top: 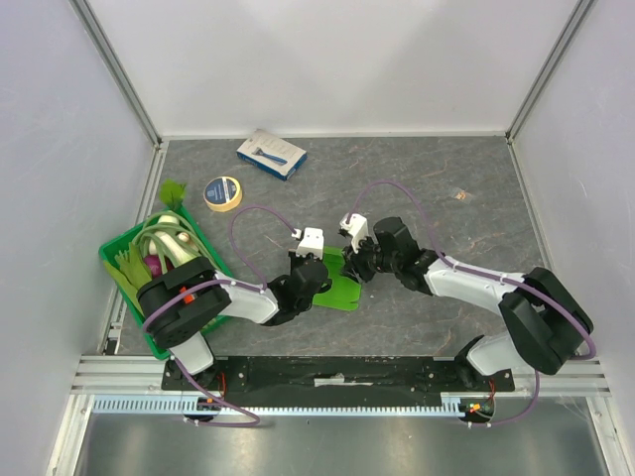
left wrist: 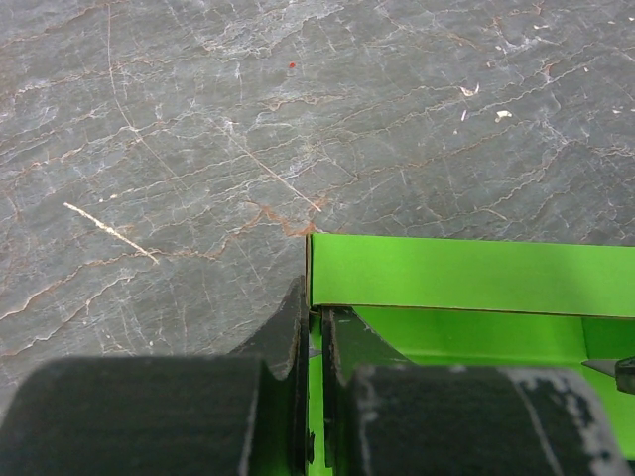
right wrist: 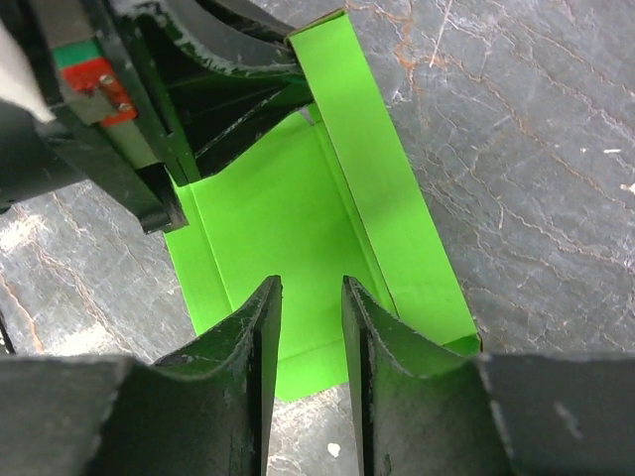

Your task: Fold the paper box

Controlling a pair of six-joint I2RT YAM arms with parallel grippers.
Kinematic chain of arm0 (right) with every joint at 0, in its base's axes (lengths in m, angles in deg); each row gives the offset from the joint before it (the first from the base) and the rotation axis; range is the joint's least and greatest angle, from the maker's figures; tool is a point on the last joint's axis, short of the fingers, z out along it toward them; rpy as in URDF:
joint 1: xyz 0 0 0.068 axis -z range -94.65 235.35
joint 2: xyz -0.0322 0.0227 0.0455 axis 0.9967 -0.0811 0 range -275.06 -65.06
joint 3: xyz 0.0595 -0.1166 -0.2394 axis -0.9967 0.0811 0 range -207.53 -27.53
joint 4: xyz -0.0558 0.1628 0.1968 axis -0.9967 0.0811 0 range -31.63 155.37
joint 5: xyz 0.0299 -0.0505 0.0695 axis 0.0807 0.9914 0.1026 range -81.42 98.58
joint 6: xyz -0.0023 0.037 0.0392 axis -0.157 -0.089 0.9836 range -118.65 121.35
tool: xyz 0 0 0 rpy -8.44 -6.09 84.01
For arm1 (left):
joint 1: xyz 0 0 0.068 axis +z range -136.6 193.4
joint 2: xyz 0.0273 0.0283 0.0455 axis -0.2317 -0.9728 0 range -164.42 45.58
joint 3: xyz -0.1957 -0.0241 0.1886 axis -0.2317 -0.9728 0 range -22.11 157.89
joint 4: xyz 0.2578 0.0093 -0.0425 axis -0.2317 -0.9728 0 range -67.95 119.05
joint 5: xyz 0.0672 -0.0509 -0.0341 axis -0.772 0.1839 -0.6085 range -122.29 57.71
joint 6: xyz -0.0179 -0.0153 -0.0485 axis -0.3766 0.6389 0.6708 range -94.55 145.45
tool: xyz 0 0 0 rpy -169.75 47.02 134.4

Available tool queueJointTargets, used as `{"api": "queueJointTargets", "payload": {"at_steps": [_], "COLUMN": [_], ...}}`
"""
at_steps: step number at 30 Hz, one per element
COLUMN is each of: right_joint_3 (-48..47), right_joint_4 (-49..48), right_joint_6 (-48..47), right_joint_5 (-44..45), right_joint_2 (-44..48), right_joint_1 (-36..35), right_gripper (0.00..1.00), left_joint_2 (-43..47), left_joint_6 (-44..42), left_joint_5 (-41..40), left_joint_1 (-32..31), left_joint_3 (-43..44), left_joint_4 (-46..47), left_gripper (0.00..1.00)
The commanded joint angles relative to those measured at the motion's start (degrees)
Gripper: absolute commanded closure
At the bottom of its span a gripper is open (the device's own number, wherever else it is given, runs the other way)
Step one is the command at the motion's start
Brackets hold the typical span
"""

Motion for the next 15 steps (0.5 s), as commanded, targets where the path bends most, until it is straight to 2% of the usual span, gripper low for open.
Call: {"api": "queueJointTargets", "payload": {"at_steps": [1, 2, 3, 5, 6, 7, 10, 11, 13, 15], "right_joint_3": [-5.55, -6.08, -7.30, -8.19, -8.10, -8.28, -8.54, -8.63, -10.91, -12.66], "right_joint_4": [4.13, 6.92, 8.95, 16.92, 18.54, 20.47, 25.31, 26.97, 29.61, 30.59], "right_joint_6": [5.26, 7.38, 11.23, 13.20, 13.29, 15.12, 15.14, 14.18, 12.34, 8.47], "right_joint_5": [4.12, 6.31, 14.43, 21.52, 29.81, 33.98, 35.69, 35.08, 39.79, 40.17], "right_joint_2": [3.74, 7.15, 8.92, 11.91, 14.54, 15.26, 14.13, 10.99, 6.85, 0.96], "right_joint_1": [-0.20, -0.20, -0.20, 0.07, 0.07, 0.15, 5.41, 8.39, 8.86, 8.77], "right_gripper": [0.67, 0.65, 0.62, 0.62, 0.62, 0.60, 0.59, 0.59, 0.61, 0.61], "left_joint_2": [0.08, -0.01, -0.10, -0.27, -0.28, -0.19, -0.10, -0.10, 0.07, 0.16], "left_joint_6": [1.51, 1.60, 1.78, 1.69, 1.60, 1.51, 1.43, 1.25, 1.07, 1.07], "left_joint_5": [-0.61, -0.70, -1.05, -1.05, -1.05, -1.05, -1.23, -1.23, -1.23, -1.32], "left_joint_1": [-0.36, -0.36, -0.36, -0.45, -0.36, -0.45, -0.36, -0.36, -0.36, -0.36], "left_joint_3": [-0.06, 0.02, 0.11, 0.11, 0.20, 0.11, -0.06, -0.06, -0.06, -0.32], "left_joint_4": [1.35, 1.01, 1.00, 1.00, 1.00, 1.09, 1.44, 1.44, 1.44, 1.44], "left_gripper": [0.98, 0.98, 0.98, 0.98, 0.98, 0.98, 0.98, 0.98, 0.98, 0.98]}}
